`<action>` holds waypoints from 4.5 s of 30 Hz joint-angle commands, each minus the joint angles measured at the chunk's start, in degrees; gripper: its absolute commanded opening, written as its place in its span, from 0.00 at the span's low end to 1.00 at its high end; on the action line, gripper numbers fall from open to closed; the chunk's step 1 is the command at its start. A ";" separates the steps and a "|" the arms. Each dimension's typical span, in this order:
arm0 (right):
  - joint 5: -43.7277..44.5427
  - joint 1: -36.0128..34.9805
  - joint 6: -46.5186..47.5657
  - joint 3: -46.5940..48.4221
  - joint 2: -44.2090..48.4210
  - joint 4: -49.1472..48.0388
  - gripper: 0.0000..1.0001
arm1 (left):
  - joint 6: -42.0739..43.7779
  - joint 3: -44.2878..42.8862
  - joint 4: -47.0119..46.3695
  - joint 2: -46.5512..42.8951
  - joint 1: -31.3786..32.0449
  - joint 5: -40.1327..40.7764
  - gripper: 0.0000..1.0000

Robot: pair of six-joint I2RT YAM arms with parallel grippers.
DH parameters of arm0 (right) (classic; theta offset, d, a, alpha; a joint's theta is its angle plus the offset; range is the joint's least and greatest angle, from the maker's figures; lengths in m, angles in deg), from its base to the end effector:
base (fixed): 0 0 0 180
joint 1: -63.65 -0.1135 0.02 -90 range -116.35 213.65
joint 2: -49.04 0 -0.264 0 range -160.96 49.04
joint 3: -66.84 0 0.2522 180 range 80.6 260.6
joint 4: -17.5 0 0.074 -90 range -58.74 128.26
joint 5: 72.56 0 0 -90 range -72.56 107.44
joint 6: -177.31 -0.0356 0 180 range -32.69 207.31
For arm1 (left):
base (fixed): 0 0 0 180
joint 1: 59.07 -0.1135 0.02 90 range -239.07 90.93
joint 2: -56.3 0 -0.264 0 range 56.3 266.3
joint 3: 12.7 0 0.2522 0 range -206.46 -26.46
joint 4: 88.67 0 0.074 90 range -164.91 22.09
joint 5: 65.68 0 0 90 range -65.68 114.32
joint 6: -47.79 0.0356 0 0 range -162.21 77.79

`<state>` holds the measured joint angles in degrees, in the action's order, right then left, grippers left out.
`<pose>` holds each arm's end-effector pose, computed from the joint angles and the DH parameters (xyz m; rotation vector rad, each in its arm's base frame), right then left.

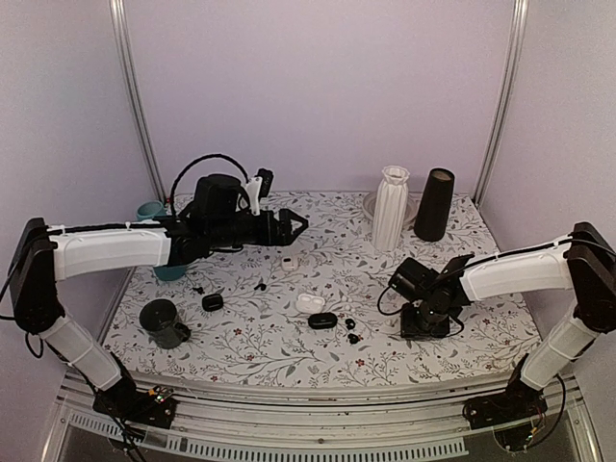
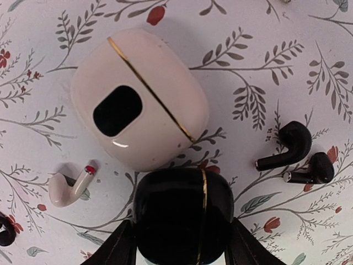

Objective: Insert the wireless bluetooth earbuds into the charging case
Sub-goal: Pick up the charging case from the center of the board, then pass from the right arm to the left, then open the charging case.

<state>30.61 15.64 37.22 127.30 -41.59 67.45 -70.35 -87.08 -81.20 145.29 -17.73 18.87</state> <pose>0.1797 0.1875 0.1437 0.0803 2.8546 -0.0296 0.2687 -0.2409 0.2727 0.3026 2.0402 -0.8718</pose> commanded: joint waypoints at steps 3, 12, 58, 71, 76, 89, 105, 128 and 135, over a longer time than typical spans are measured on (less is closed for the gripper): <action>1.14 -0.41 0.43 1.45 -0.75 0.62 0.45 | -1.20 -0.78 0.77 0.88 -0.63 -3.38 0.96; 3.11 -0.41 1.07 3.07 4.22 2.92 0.30 | -4.84 0.67 -1.40 1.66 -1.01 -9.56 0.96; -2.14 -10.60 43.36 17.92 4.44 -25.44 0.30 | -9.55 -6.02 1.03 7.04 2.25 -28.91 0.49; 0.80 -11.31 45.15 19.90 2.66 -24.10 0.30 | -6.49 -8.90 4.43 9.33 3.79 -31.39 0.44; 0.98 -11.57 45.40 19.92 2.39 -23.88 0.30 | -6.70 -8.90 4.09 9.92 3.90 -32.02 0.39; 0.07 -11.76 46.22 19.57 2.48 -23.77 0.30 | -8.54 -8.99 1.16 11.49 4.21 -32.14 0.40; -0.74 -11.76 44.18 18.72 3.32 -24.80 0.42 | -8.20 -7.67 -1.49 10.00 3.83 -31.24 0.00; -13.26 -5.37 27.81 9.75 18.04 -50.45 0.99 | -9.65 4.66 -21.49 -5.48 -1.58 -27.69 0.00; -22.69 -4.26 22.89 12.05 15.31 -53.46 0.99 | -5.43 5.64 -24.86 -8.67 -1.06 -29.68 0.00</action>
<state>14.66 10.59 64.32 138.12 -24.83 18.66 -79.09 -82.18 -100.93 139.17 -19.00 -8.04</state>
